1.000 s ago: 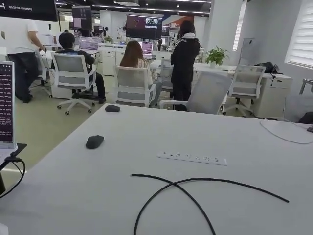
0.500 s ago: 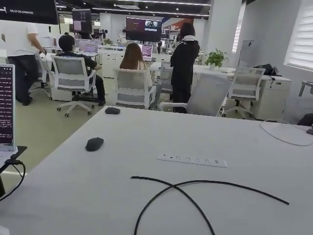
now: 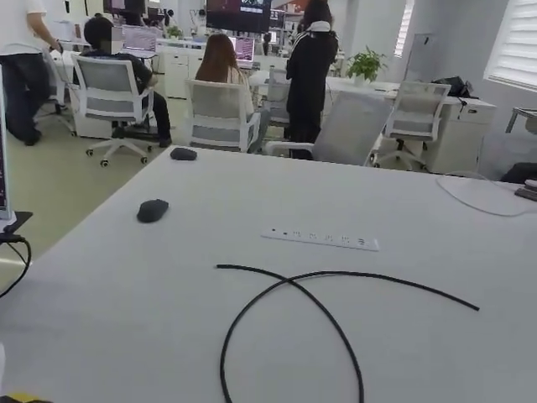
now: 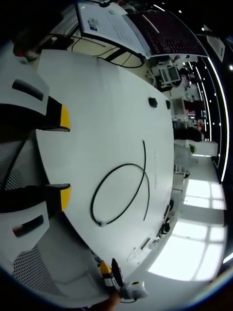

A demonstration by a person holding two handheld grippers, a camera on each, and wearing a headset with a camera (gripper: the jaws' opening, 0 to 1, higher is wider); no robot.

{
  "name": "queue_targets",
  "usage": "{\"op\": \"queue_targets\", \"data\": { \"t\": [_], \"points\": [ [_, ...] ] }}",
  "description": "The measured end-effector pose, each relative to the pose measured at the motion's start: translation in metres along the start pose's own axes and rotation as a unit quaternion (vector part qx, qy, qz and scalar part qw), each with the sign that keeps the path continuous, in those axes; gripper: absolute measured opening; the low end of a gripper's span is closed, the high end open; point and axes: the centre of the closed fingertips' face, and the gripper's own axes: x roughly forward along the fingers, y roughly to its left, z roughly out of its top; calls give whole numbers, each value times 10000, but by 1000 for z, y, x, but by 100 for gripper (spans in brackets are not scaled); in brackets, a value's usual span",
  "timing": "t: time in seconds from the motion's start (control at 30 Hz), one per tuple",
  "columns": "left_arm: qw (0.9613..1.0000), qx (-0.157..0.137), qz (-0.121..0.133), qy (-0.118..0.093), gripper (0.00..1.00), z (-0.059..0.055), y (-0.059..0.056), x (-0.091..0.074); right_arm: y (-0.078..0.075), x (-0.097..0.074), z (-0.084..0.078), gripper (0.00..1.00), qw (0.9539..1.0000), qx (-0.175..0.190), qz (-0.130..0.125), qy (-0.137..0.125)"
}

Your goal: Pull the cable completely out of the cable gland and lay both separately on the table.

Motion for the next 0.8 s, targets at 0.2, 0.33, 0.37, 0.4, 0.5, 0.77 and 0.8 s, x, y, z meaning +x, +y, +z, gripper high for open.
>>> {"op": "queue_targets", "data": {
  "t": [0.2,0.33,0.37,0.4,0.5,0.77,0.8],
  "points": [
    [10000,-8,15,42,45,-1,0,0,3,0,2,61,9999,5,95,-63],
    [9955,690,-394,519,53,-9,-19,4,5,1,1,61,9998,-61,170,-11],
    [9943,787,-480,536,51,-7,-24,3,6,1,1,61,9998,-61,180,-16],
    [9911,998,-638,612,51,-4,-31,4,5,1,1,61,9998,-54,183,-19],
    [9847,1439,-688,708,56,9,-38,4,4,0,2,61,9998,-25,171,-52],
    [9500,2212,-2159,448,54,57,-149,46,3,0,5,60,9997,45,165,-156],
    [9477,2151,-2307,490,54,56,-160,51,4,0,5,60,9997,44,174,-156]
  ]
}}
